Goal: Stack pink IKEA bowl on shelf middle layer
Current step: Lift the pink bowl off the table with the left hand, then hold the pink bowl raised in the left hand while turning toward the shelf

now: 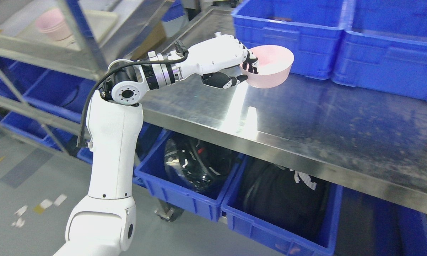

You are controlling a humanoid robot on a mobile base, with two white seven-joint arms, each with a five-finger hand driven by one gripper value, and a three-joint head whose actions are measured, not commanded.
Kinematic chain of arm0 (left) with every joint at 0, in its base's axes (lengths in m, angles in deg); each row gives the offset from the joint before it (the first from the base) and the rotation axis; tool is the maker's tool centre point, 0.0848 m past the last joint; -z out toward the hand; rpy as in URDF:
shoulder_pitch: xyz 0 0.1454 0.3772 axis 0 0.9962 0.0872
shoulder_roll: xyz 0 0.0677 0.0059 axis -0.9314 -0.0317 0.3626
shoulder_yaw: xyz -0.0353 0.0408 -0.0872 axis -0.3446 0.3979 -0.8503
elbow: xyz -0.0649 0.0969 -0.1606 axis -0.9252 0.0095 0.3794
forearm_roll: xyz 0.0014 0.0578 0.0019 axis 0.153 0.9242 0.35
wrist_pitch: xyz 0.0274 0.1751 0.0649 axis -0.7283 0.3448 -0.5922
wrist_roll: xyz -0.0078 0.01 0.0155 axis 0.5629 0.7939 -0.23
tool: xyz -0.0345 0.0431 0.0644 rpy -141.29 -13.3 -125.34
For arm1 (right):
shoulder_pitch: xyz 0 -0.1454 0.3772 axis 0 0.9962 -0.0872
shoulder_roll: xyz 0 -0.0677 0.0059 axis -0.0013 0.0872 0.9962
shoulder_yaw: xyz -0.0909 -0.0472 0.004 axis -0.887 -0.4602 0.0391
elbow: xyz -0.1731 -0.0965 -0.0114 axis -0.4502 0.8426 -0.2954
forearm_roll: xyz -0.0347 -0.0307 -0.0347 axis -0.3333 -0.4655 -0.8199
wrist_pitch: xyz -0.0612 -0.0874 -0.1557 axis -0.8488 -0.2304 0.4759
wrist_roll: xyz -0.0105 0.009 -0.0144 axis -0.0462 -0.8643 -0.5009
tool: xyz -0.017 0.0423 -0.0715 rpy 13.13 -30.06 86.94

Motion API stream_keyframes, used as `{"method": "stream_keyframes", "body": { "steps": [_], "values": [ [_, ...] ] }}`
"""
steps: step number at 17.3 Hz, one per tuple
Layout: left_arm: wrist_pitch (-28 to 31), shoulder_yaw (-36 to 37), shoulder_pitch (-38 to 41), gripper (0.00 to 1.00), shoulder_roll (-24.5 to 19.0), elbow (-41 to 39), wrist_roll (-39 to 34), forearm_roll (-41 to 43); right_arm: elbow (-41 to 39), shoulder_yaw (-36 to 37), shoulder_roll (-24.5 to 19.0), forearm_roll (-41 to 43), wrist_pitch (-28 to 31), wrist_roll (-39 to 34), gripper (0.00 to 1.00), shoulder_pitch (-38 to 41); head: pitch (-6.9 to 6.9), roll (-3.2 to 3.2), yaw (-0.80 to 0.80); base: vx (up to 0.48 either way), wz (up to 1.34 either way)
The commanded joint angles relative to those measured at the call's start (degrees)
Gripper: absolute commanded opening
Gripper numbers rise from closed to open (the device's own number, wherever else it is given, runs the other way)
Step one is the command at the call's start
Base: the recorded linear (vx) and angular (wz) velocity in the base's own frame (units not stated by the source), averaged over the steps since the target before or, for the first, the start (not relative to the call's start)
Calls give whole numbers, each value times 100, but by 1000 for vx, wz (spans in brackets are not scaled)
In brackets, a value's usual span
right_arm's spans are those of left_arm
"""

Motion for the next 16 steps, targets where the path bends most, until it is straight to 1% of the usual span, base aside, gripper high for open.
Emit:
{"method": "stream_keyframes", "body": {
  "steps": [1,8,10,16],
  "values": [
    [-6,55,87,1,-88,-186,-44,-356,-100,-26,100,-3,-14,-3,100,2,0,0,0,-95,1102],
    [-6,29,114,1,-88,-186,-88,-382,-100,-26,100,-3,-14,-3,100,2,1,0,0,-74,1224],
    [-6,29,114,1,-88,-186,-202,-391,-100,-26,100,5,-14,-3,100,2,1,0,0,-62,1275],
    [-6,73,114,1,-88,-186,-211,-382,-100,-26,100,-3,-14,-3,100,2,2,0,0,-29,858]
  ]
}}
